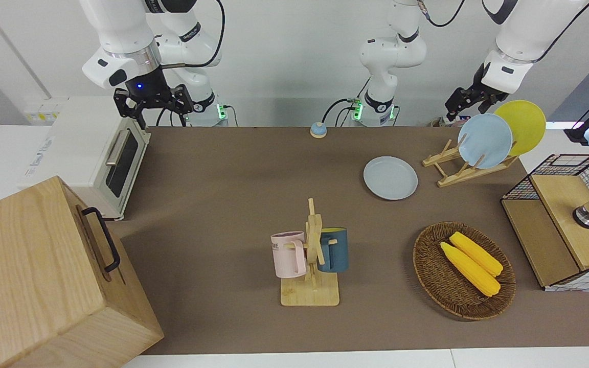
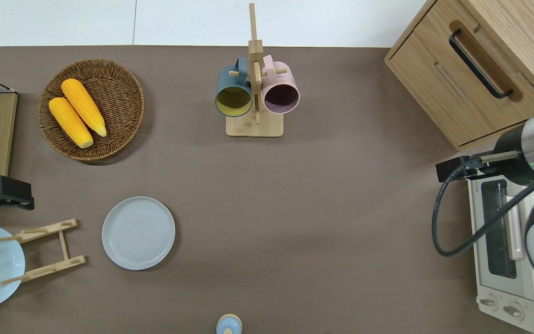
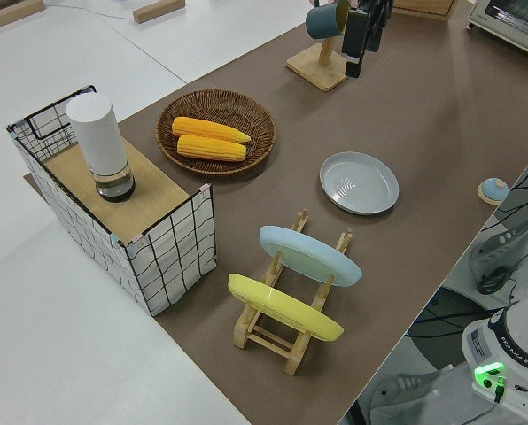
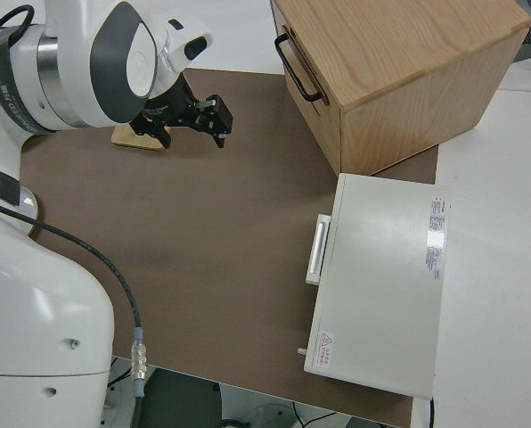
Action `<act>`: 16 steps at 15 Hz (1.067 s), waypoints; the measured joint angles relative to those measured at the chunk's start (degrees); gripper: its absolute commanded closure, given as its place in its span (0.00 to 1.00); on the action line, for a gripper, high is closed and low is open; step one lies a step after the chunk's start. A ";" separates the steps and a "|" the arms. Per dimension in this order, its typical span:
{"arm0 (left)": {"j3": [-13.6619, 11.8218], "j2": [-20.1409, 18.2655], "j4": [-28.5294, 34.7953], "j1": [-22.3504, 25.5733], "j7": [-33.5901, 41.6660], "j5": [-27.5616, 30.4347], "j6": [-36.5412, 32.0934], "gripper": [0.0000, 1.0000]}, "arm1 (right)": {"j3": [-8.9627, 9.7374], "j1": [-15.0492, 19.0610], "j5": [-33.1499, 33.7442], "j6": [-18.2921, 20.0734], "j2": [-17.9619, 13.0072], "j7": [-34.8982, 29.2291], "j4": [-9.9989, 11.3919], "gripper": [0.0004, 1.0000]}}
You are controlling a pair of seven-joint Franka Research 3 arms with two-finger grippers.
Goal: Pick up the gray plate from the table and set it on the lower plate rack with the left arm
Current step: 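Move the left gripper in toward the pale gray plate, then lower the left gripper onto the gray plate's rim nearest the rack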
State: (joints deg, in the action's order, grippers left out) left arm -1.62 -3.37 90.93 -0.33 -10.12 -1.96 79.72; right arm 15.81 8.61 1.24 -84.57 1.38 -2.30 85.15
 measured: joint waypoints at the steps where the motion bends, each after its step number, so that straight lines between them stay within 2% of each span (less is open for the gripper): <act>1: 0.00 0.49 -0.71 -0.01 -0.27 -0.02 0.01 0.01 | 0.00 0.00 0.00 0.00 0.00 0.00 0.00 0.02; 4: -0.03 -0.55 -0.71 -0.19 6.01 -0.02 -0.02 0.01 | 0.00 0.00 0.00 0.00 0.00 0.00 0.00 0.02; 9: -0.03 -1.36 0.85 -0.45 5.28 -0.02 0.30 0.01 | 0.00 0.00 0.00 0.00 0.00 0.00 0.00 0.02; 16: -0.08 -0.54 11.85 -0.77 2.53 -0.02 10.68 0.01 | 0.00 0.00 0.00 0.00 0.00 0.00 0.00 0.02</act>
State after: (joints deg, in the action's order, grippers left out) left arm -1.70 -3.91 102.78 -1.10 -7.59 -1.97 90.39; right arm 15.81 8.61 1.24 -84.57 1.38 -2.30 85.15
